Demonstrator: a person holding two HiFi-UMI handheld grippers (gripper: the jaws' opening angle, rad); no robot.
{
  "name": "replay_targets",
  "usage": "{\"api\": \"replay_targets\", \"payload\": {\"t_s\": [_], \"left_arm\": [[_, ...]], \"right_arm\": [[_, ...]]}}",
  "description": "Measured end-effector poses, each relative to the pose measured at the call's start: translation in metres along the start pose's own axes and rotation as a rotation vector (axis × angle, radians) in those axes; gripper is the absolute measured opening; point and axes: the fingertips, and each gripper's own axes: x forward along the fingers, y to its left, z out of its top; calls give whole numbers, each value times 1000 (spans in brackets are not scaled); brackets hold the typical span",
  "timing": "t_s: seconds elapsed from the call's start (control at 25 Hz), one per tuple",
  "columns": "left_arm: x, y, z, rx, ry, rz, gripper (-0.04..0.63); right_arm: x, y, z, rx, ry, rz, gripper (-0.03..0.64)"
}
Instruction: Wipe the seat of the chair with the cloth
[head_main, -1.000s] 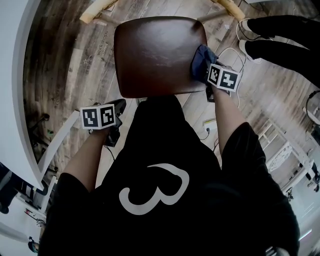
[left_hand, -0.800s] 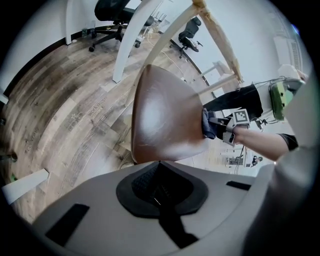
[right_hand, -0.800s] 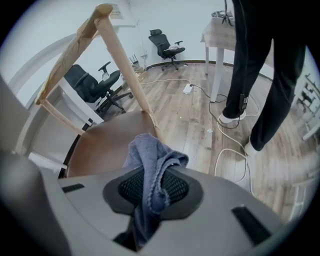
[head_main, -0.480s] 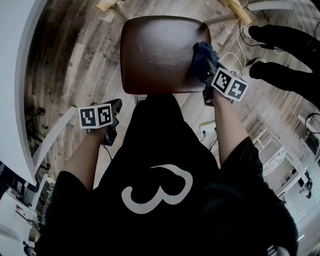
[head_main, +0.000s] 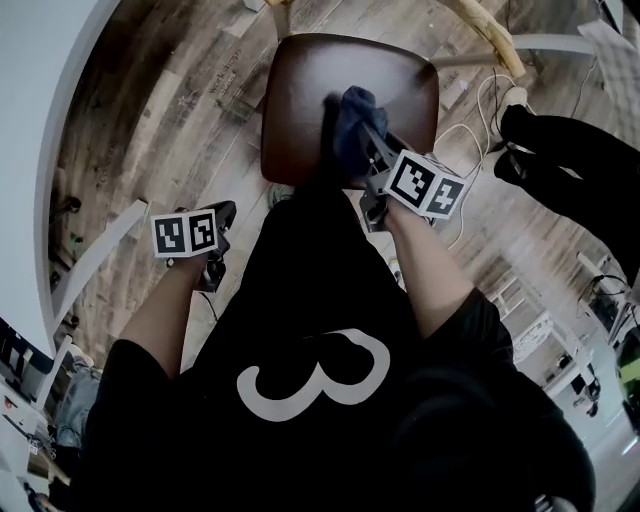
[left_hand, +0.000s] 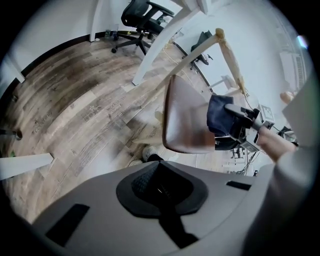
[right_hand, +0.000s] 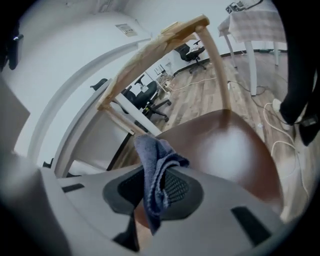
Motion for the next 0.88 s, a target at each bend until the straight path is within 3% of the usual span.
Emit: {"api": "replay_targets", "payload": {"t_s": [0.24, 0.4, 0.64, 0.88], "left_arm": [[-3, 25, -13, -62, -15, 4, 12], [1, 38, -20, -90, -7, -4, 12], [5, 50, -18, -119, -34, -1, 12], [-10, 50, -15, -151, -90, -8, 13]], "right_arm": [[35, 73, -36, -27, 106, 141, 69], [60, 101, -66, -31, 187, 186, 69], [82, 113, -114, -90, 307, 215, 69], [97, 96, -126, -172, 340, 180, 69]]}}
